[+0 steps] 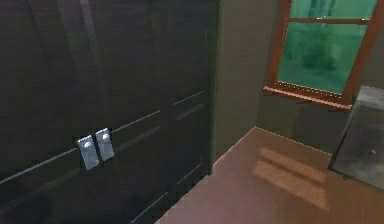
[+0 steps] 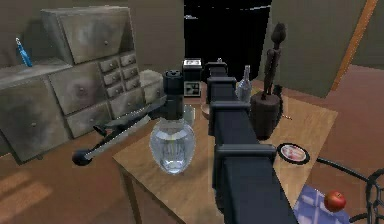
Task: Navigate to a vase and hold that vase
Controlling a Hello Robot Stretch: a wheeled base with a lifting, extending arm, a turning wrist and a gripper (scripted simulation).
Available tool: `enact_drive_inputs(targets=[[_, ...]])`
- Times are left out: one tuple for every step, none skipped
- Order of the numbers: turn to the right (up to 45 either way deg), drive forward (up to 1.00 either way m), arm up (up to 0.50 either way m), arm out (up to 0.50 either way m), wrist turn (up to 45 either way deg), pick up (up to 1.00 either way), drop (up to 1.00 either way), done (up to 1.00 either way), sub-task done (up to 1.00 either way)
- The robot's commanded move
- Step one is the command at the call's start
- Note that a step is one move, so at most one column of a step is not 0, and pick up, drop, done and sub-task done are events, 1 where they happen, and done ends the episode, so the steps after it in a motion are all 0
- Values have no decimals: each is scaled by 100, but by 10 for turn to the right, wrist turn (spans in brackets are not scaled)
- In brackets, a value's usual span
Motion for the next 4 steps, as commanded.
enact_drive_inputs(targets=[[0, 0, 0, 0, 450, 0, 0, 0, 0], [0, 0, 0, 0, 240, 0, 0, 0, 0], [0, 0, -28, 0, 0, 0, 0, 0, 0], [0, 0, 0, 0, 0, 100, 0, 0, 0]])
